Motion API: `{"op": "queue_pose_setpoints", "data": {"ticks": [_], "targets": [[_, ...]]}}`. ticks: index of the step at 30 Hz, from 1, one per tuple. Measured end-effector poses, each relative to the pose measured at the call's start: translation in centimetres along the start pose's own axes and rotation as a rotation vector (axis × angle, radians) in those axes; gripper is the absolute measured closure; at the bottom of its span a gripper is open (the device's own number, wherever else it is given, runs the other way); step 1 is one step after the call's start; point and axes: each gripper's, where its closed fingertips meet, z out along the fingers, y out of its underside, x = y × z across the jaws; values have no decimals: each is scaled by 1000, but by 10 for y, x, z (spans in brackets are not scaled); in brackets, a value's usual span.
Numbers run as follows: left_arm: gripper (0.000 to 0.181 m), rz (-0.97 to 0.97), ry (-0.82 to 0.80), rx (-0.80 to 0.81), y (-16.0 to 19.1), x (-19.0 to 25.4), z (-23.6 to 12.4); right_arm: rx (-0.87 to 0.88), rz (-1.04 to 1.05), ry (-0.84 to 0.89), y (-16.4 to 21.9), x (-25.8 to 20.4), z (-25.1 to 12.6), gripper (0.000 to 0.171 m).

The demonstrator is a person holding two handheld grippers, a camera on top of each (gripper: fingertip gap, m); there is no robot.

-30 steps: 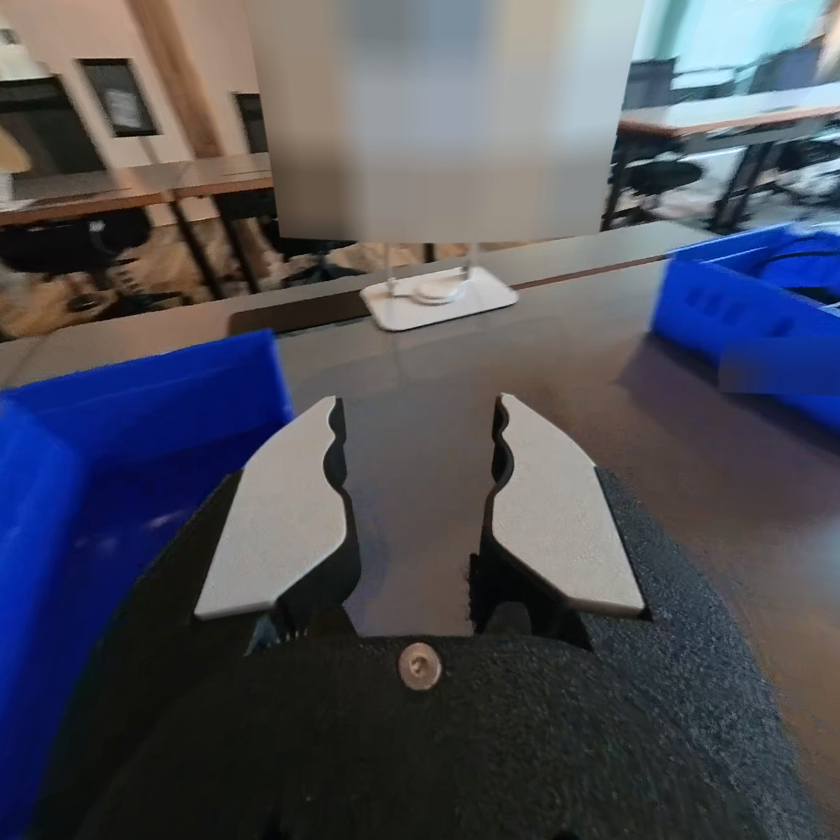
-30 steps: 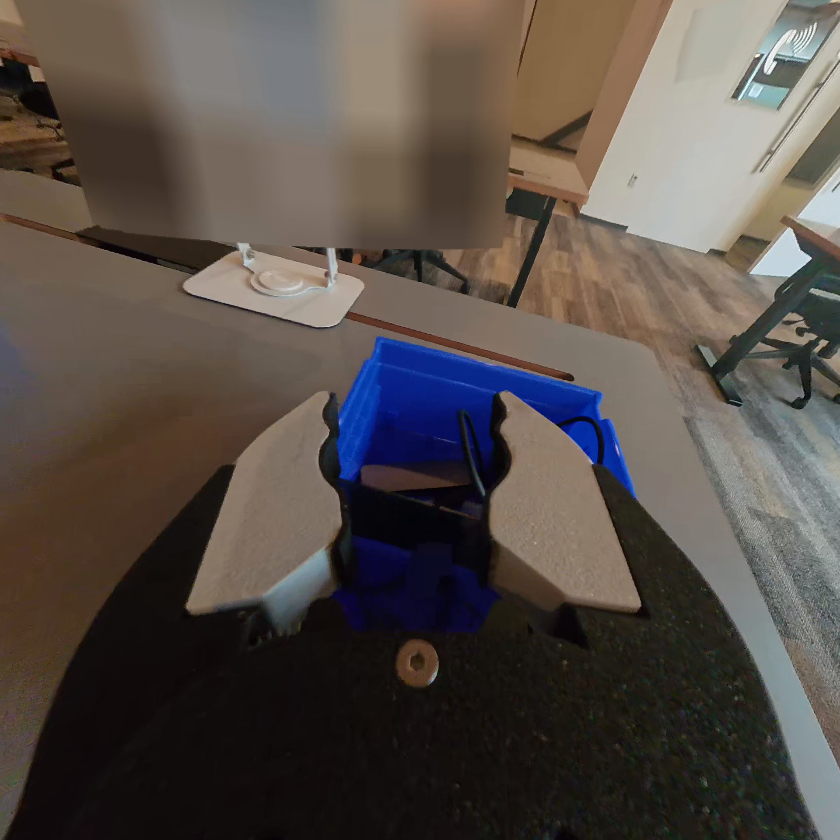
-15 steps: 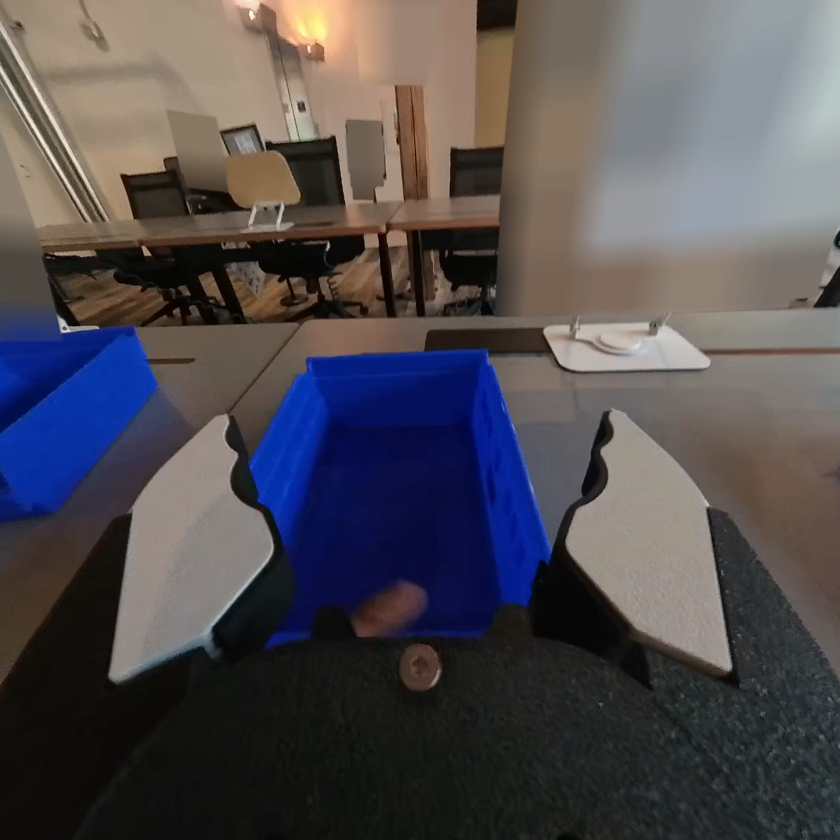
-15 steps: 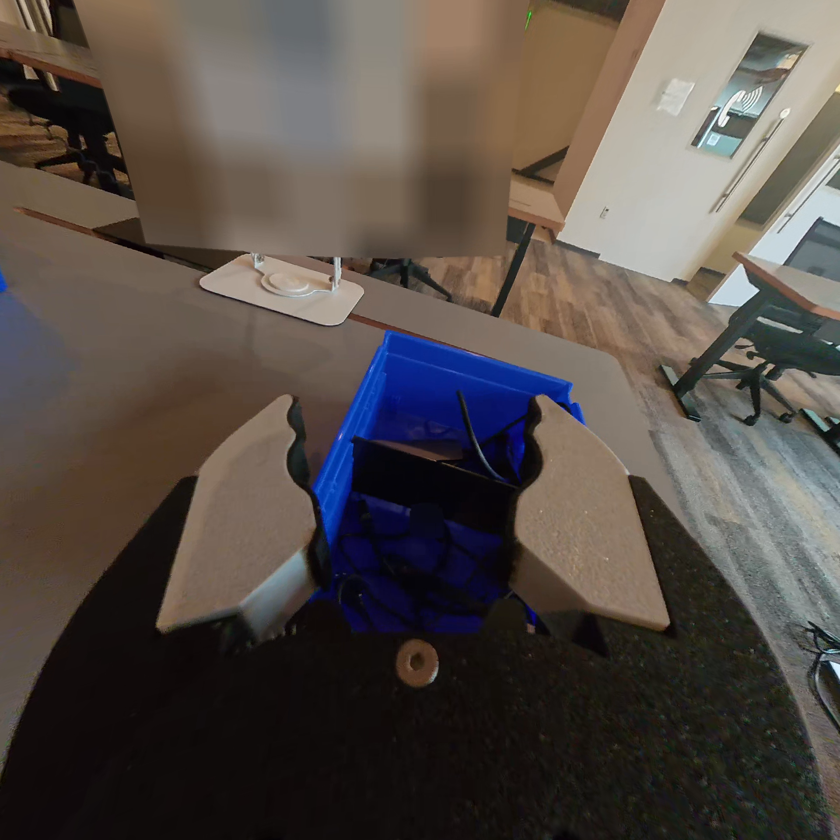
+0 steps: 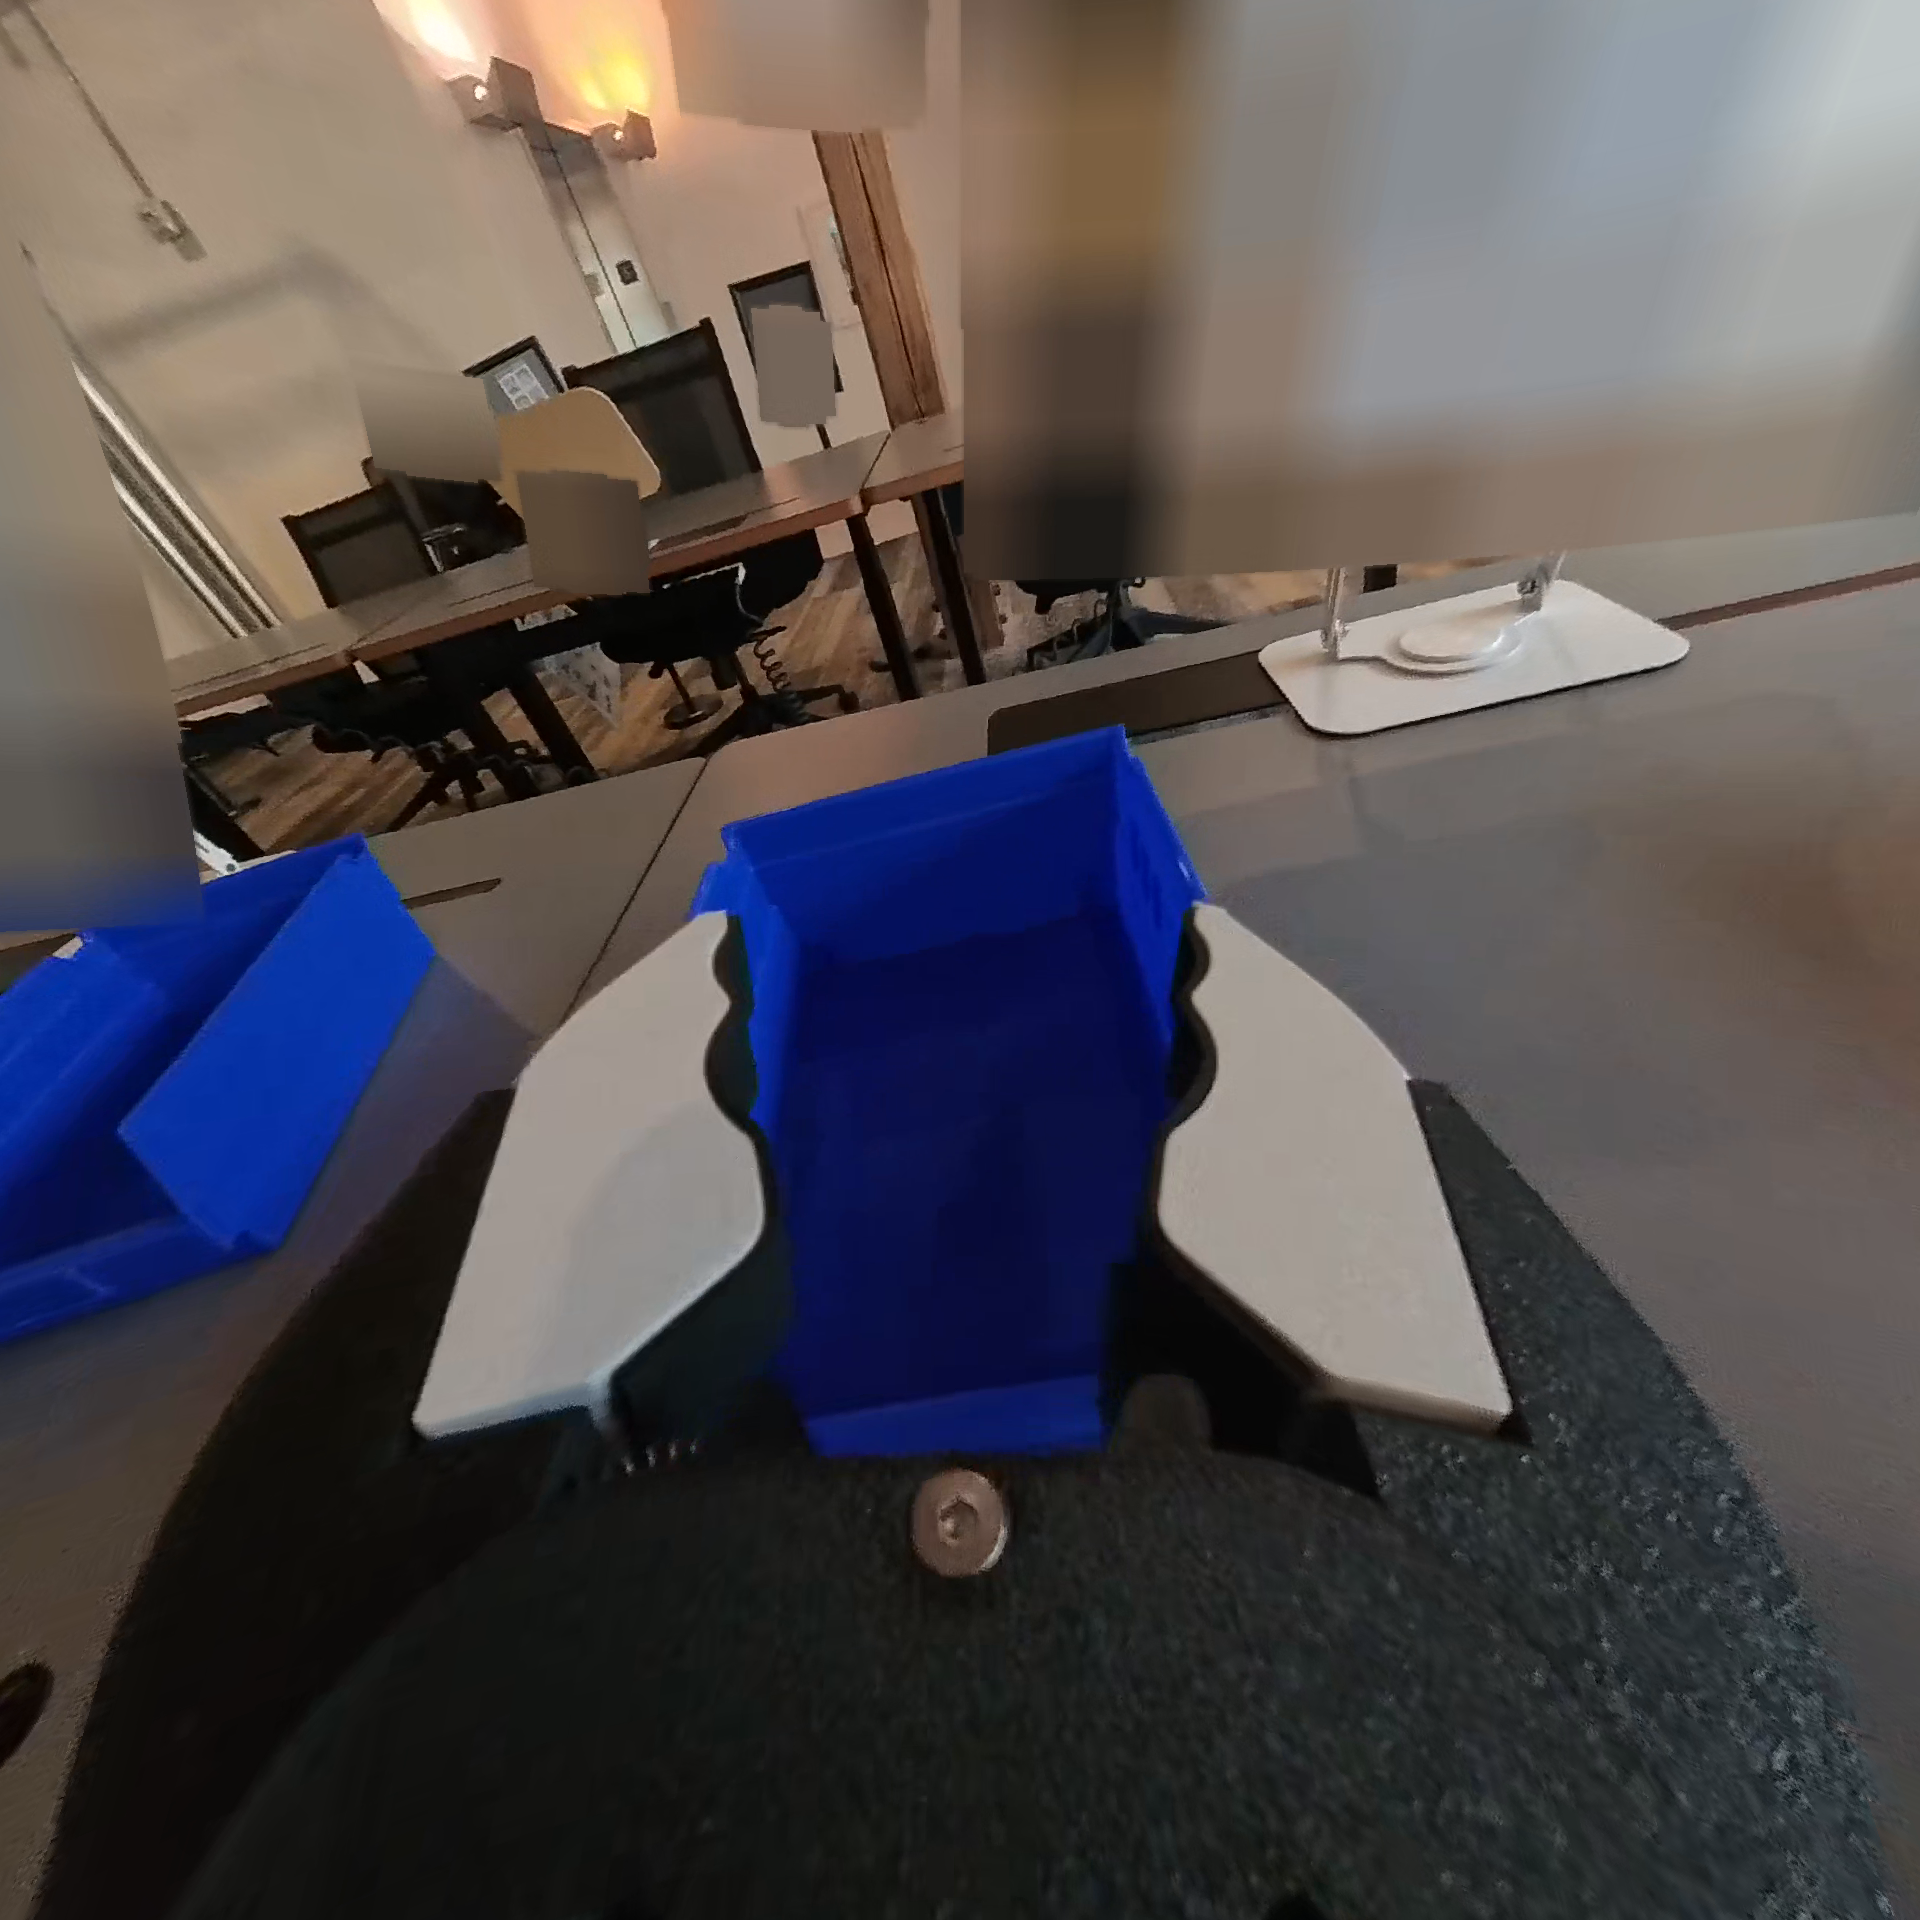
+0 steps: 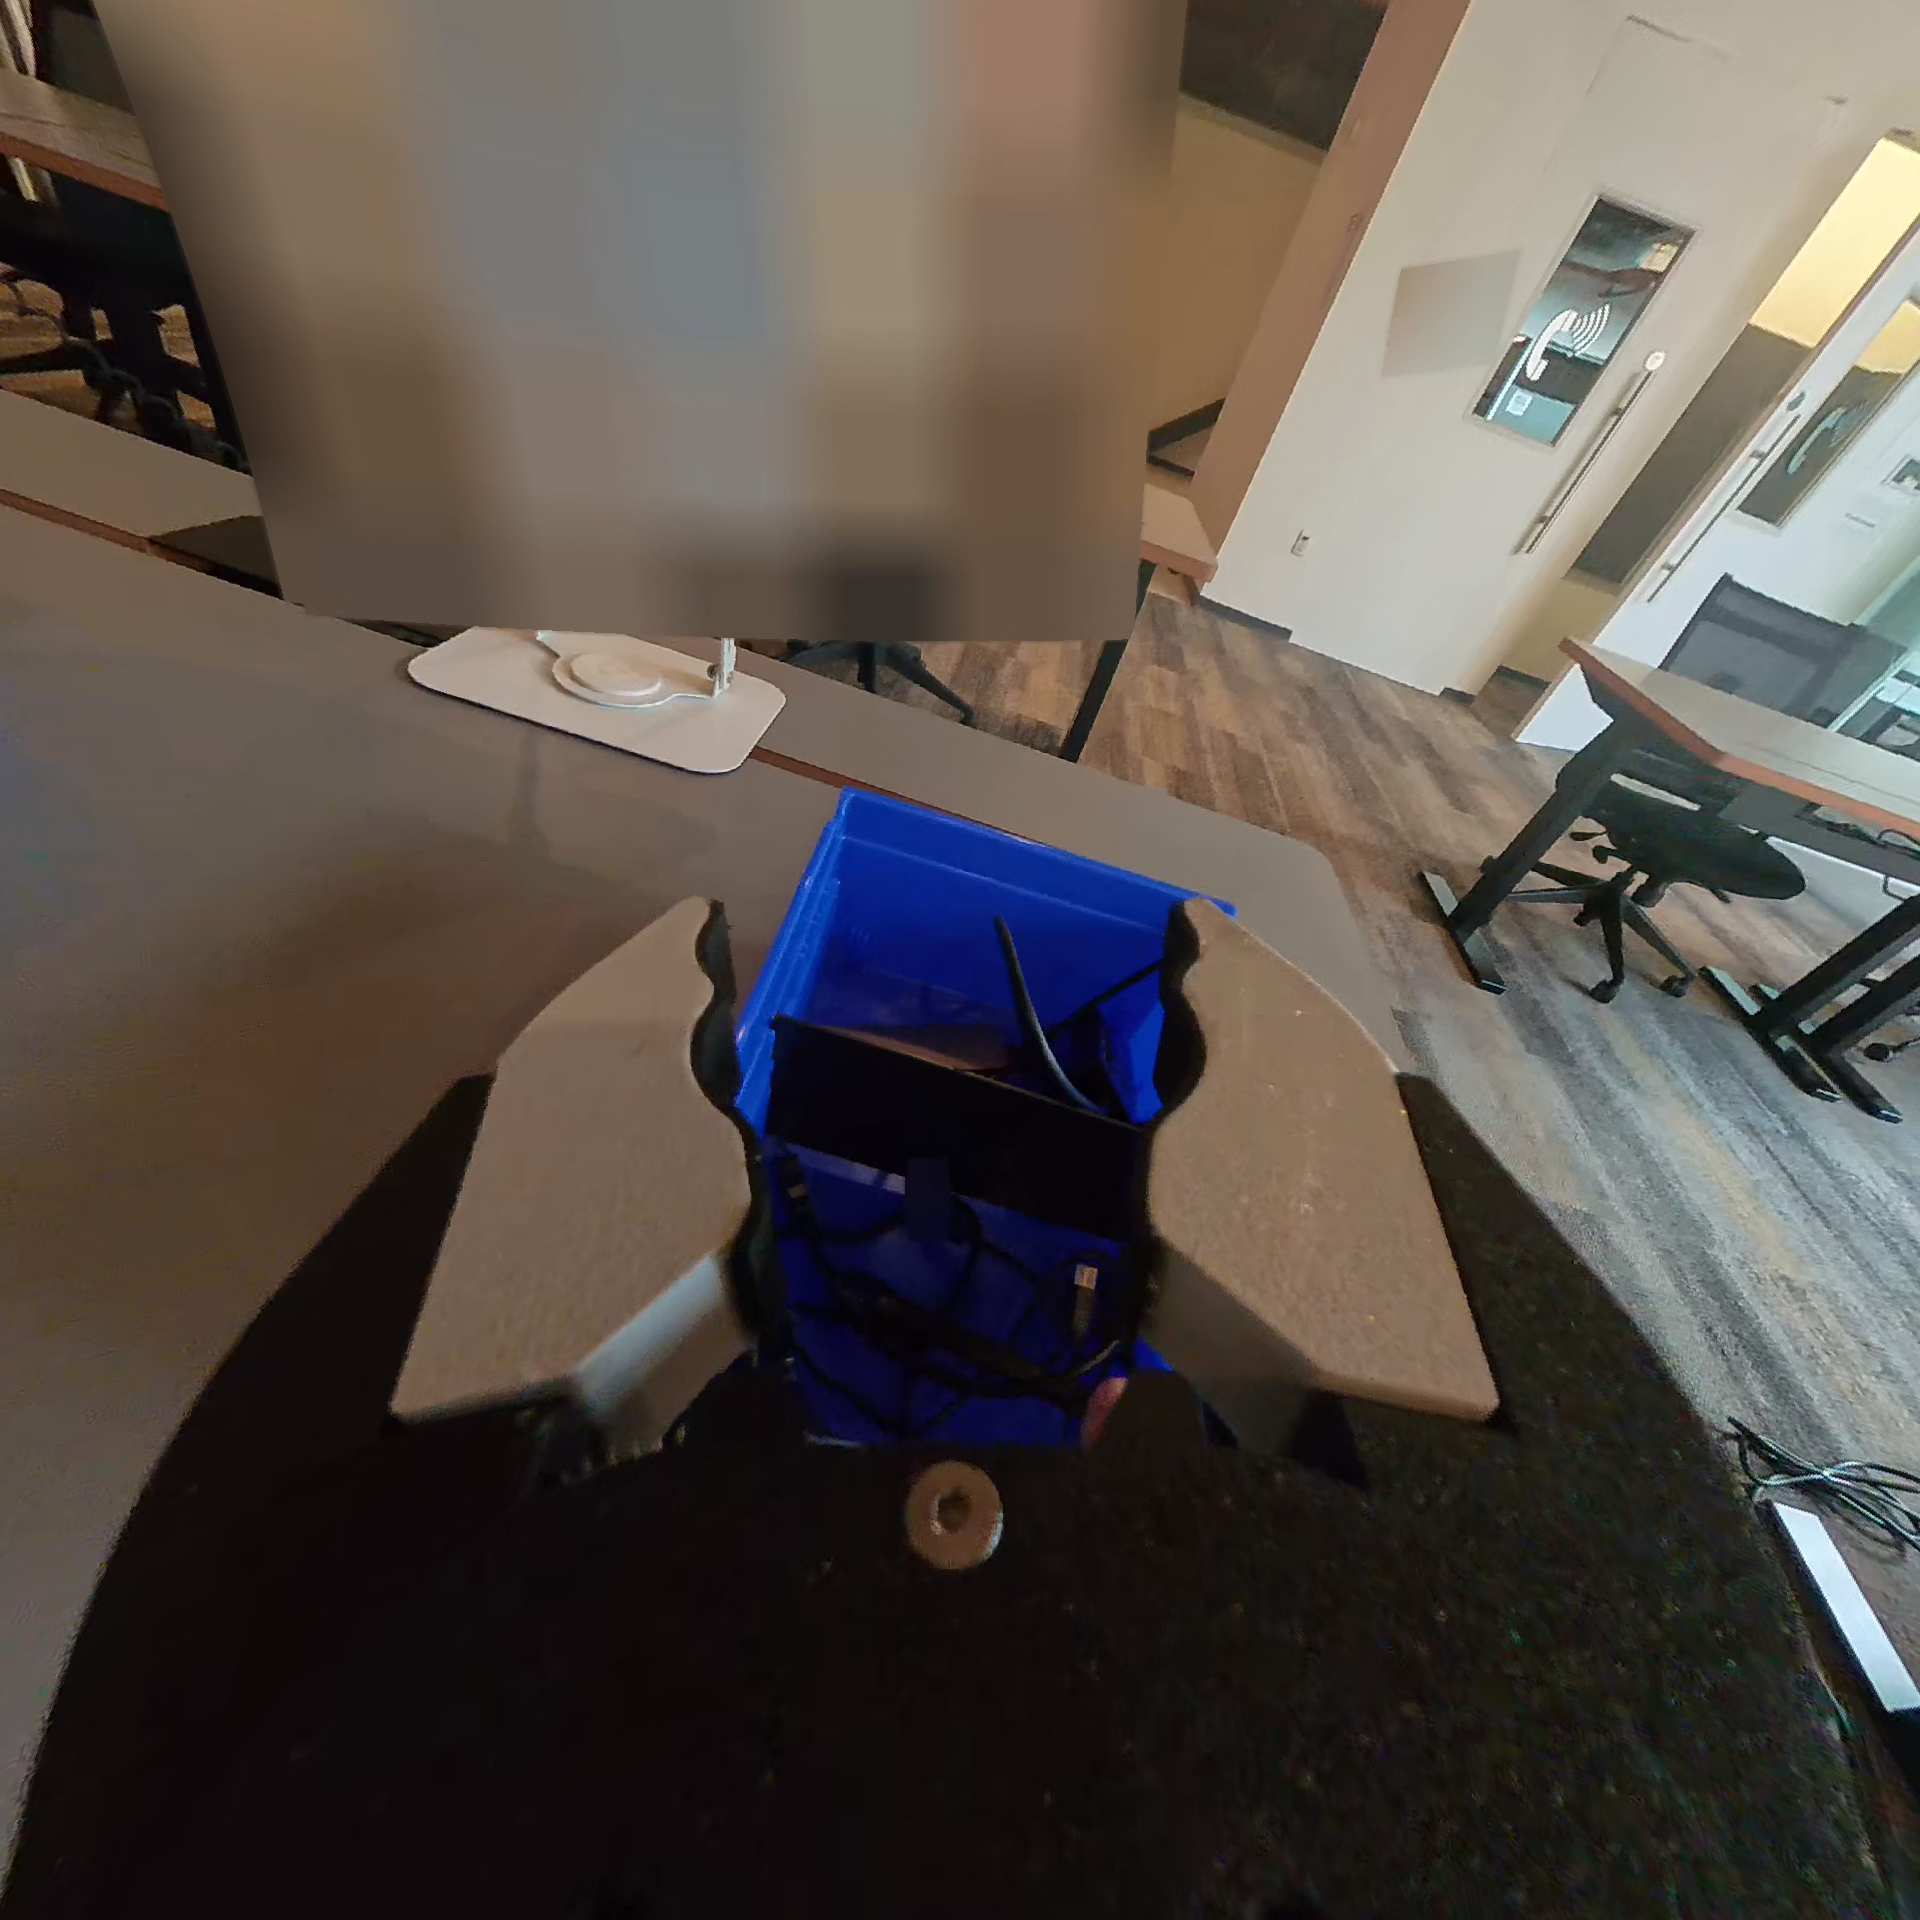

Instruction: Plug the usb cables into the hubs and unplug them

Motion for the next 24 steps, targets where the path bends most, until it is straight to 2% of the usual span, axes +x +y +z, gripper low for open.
{"op": "queue_pose_setpoints", "data": {"ticks": [10, 24], "targets": [[115, -35, 85, -73, 12, 14, 4, -88, -35, -24, 13, -6, 1, 95], [122, -55, 132, -50, 9, 20, 3, -123, -78, -17, 19, -8, 3, 103]]}}
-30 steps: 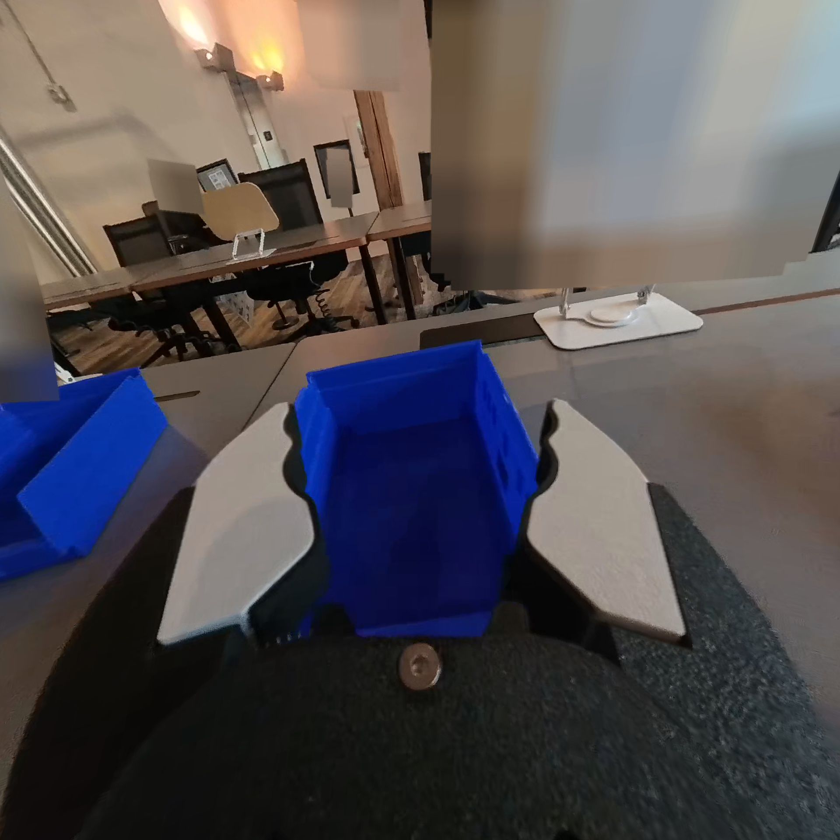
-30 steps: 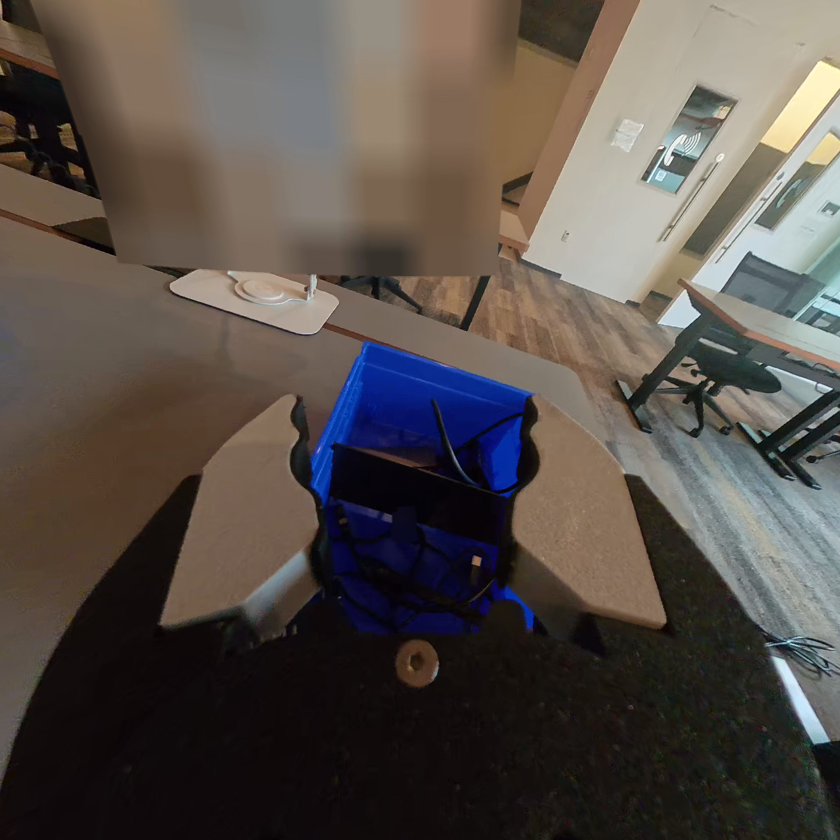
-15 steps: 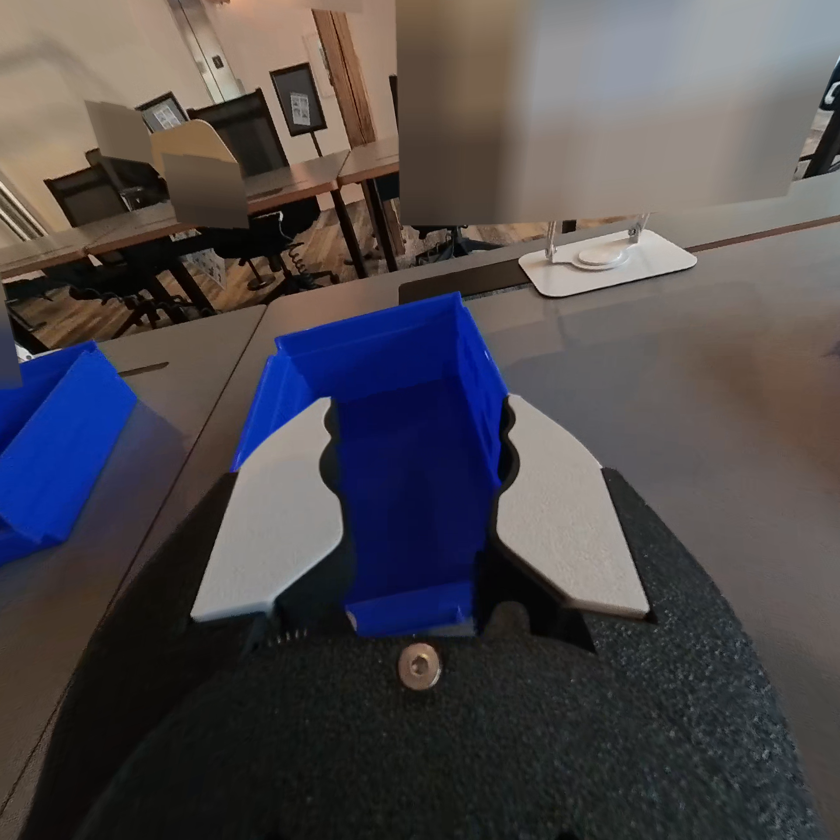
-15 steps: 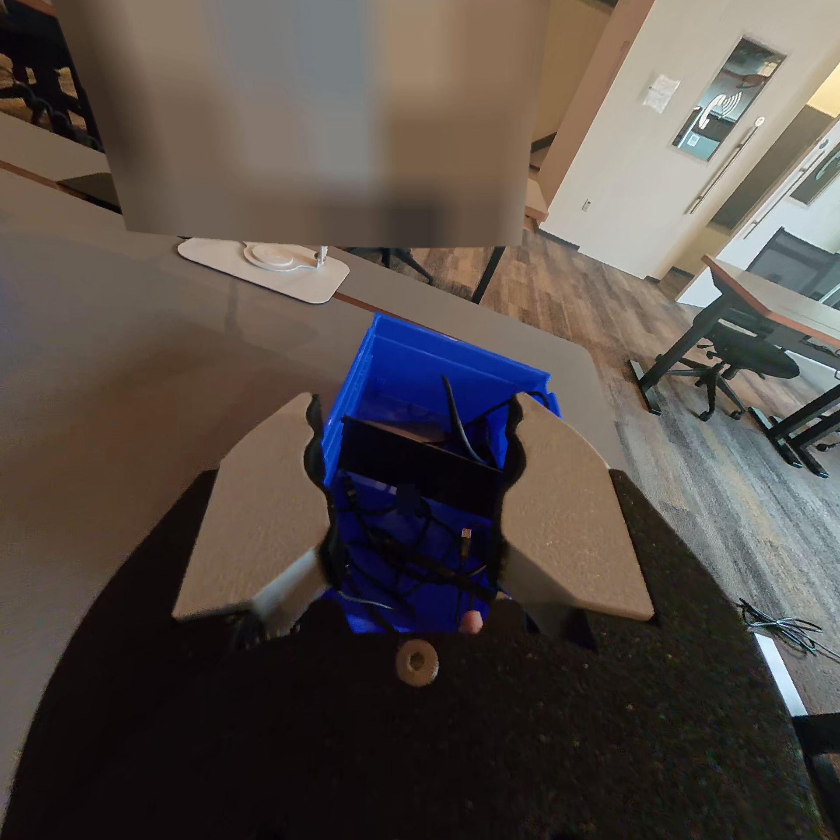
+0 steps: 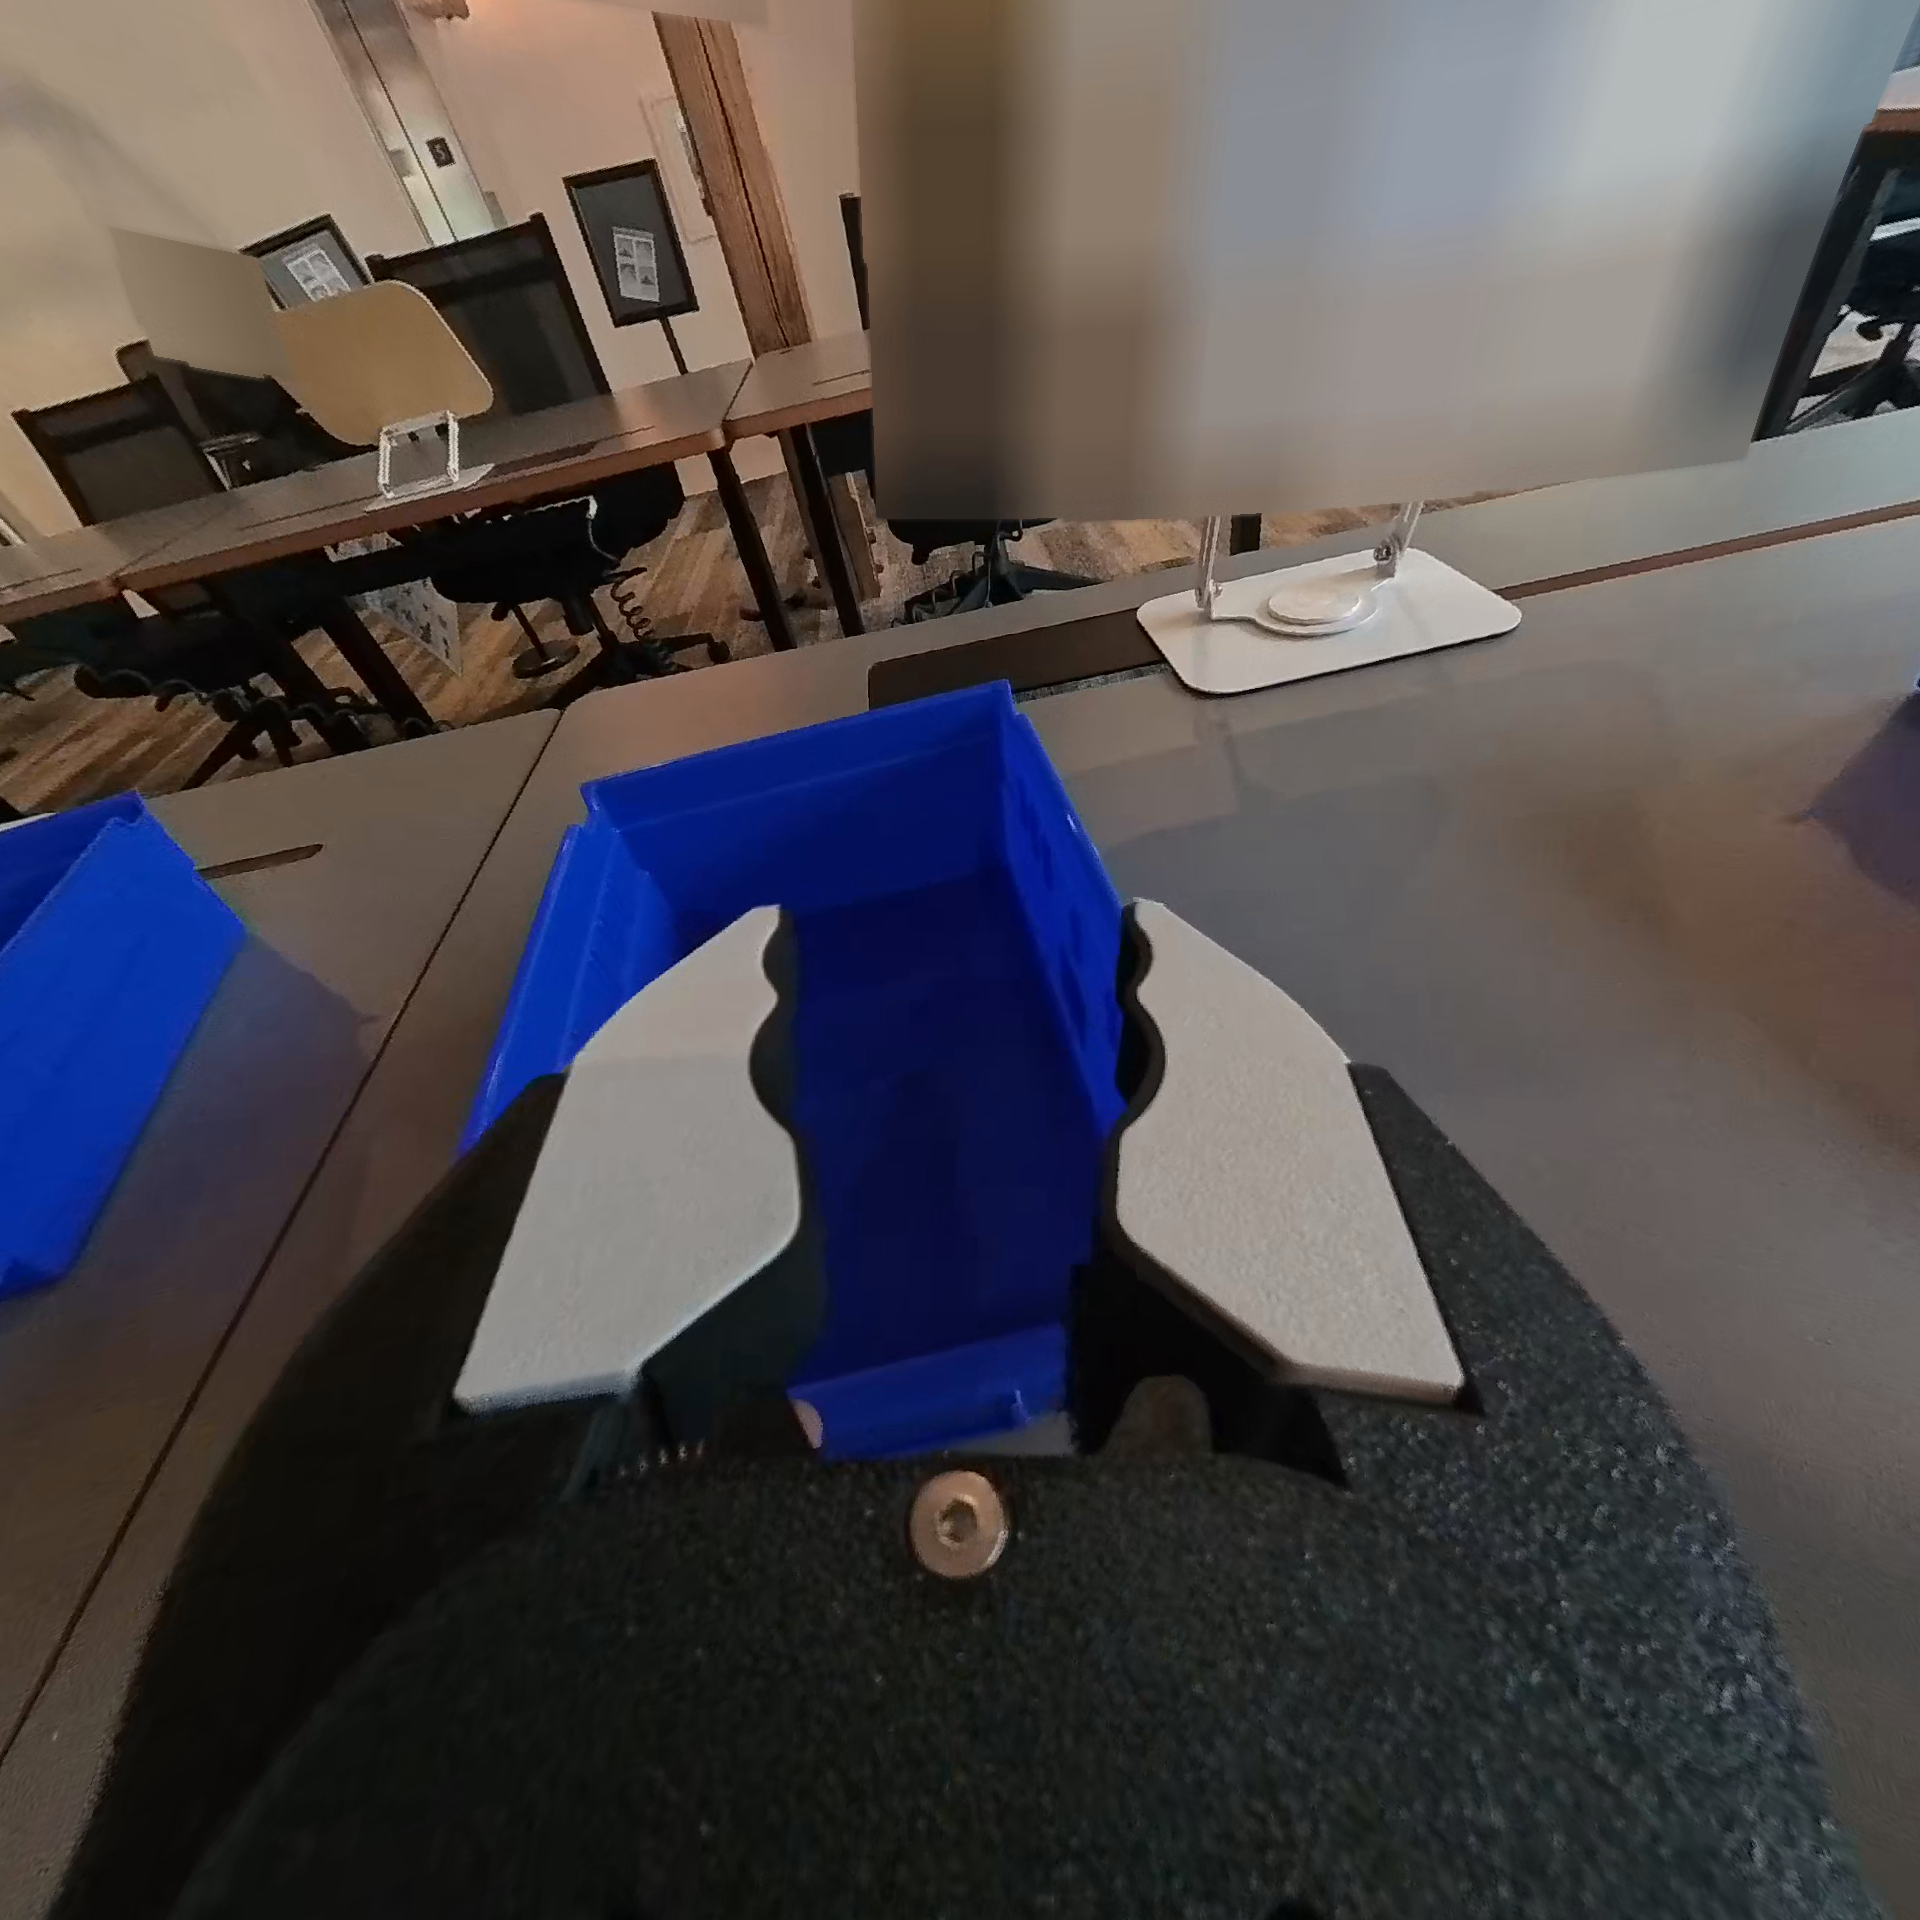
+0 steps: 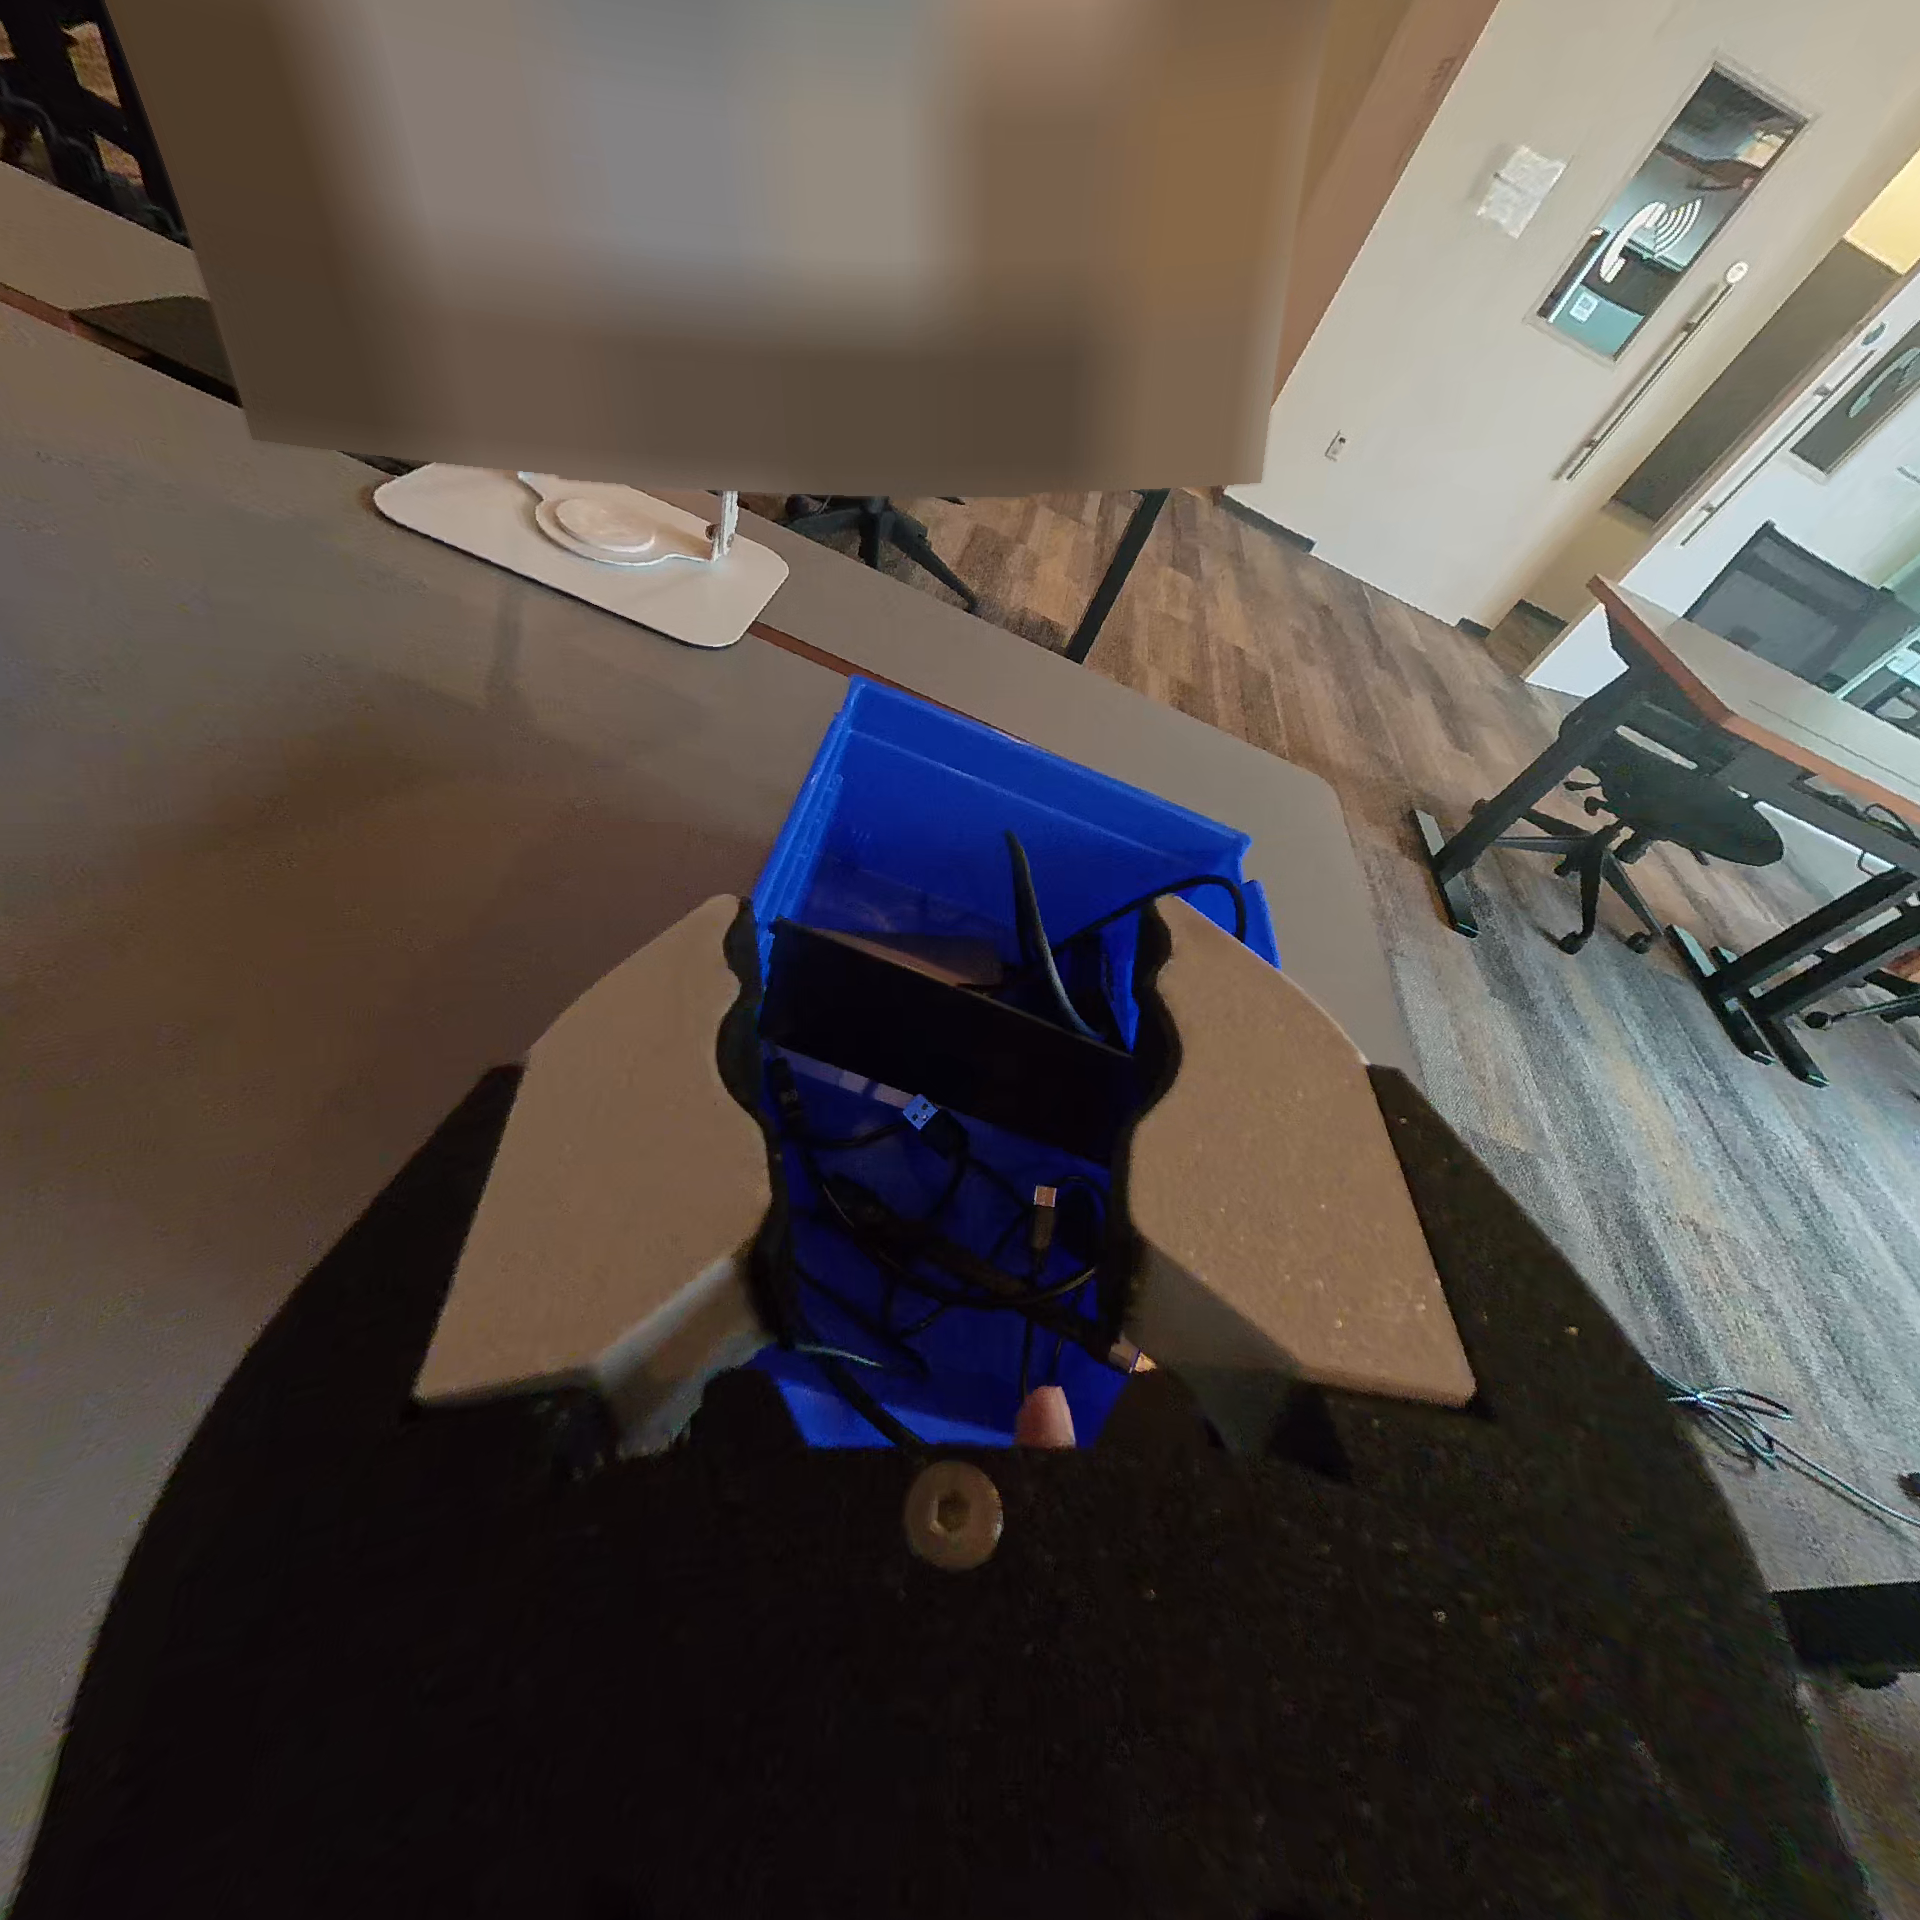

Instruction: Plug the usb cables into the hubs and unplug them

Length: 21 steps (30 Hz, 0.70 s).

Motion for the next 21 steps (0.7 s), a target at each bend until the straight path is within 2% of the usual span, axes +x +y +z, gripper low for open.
{"op": "queue_pose_setpoints", "data": {"ticks": [11, 13, 15, 18, 21], "targets": [[137, -16, 38, 24, -2, 5, 1, -4, -22, 30, 2, 10, -3, 113], [141, -16, 48, 30, -3, 7, 0, -13, -20, 52, 5, 20, -9, 129], [153, -18, 65, 41, -5, 9, -1, -21, -14, 68, 10, 32, -17, 168], [181, -43, 69, 65, -9, 9, -2, -35, 25, 45, 16, 41, -25, 171], [181, -46, 79, 54, -7, 12, -1, -50, 32, 55, 23, 49, -25, 171]]}}
